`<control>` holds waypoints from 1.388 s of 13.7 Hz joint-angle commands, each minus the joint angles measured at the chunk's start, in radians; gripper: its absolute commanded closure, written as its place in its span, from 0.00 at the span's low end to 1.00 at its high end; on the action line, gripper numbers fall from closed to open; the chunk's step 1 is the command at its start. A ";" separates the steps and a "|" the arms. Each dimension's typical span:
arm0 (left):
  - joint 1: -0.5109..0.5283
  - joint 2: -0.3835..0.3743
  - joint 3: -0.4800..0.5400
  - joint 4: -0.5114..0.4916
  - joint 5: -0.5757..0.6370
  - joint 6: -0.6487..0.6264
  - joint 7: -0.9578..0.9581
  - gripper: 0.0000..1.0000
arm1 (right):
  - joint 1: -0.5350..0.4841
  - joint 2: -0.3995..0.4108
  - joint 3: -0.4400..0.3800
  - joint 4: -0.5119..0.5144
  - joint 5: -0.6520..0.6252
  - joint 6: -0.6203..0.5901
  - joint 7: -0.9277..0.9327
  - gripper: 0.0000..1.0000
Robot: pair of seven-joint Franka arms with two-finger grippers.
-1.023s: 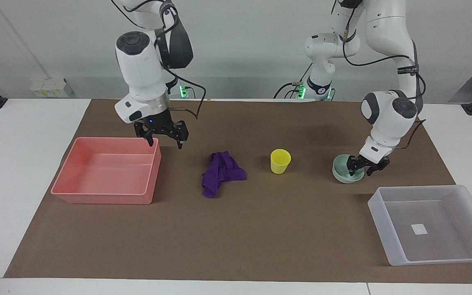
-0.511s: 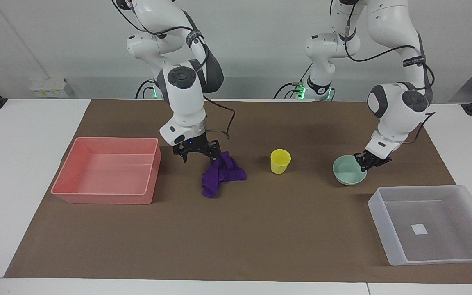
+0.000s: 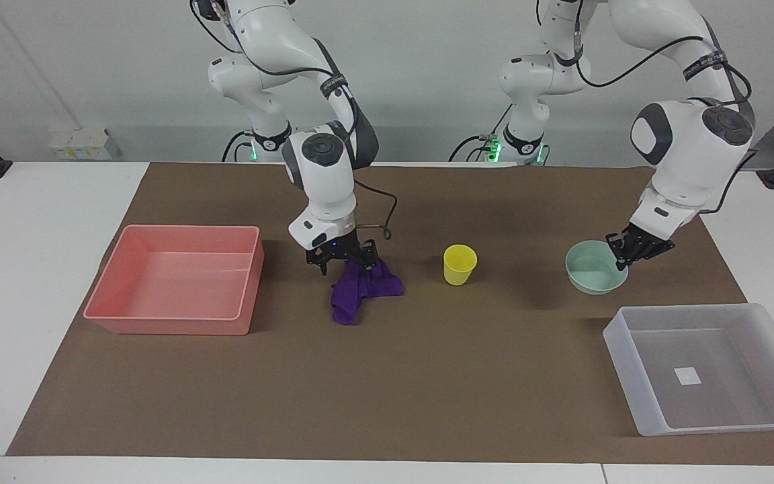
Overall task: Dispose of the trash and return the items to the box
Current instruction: 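Lift the green bowl with the left gripper while the right gripper reaches the cloth, then place the green bowl in the white box while the right gripper grasps the cloth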
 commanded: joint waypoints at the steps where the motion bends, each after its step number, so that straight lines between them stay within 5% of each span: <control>1: 0.054 0.115 -0.007 0.178 -0.017 -0.013 -0.001 1.00 | 0.016 0.024 0.000 -0.018 0.033 0.064 0.006 0.00; 7: 0.172 0.433 -0.018 0.604 -0.017 -0.068 0.000 1.00 | 0.048 0.076 0.000 -0.043 0.033 0.147 0.023 0.00; 9: 0.203 0.500 -0.030 0.651 -0.011 -0.049 0.016 1.00 | 0.048 0.076 0.000 -0.056 0.033 0.148 0.023 0.00; 11: 0.229 0.572 -0.039 0.717 -0.012 -0.038 0.017 1.00 | 0.047 0.076 0.000 -0.056 0.034 0.144 0.029 0.70; 12: 0.231 0.606 -0.039 0.744 -0.009 -0.045 0.017 1.00 | 0.047 0.076 0.000 -0.055 0.034 0.146 0.057 0.93; 13: 0.233 0.614 -0.042 0.749 -0.007 -0.024 0.017 1.00 | 0.047 0.078 0.000 -0.052 0.034 0.144 0.089 1.00; 19: 0.249 0.631 -0.038 0.653 -0.004 0.044 0.014 1.00 | 0.045 0.059 0.000 -0.026 0.034 0.085 0.103 1.00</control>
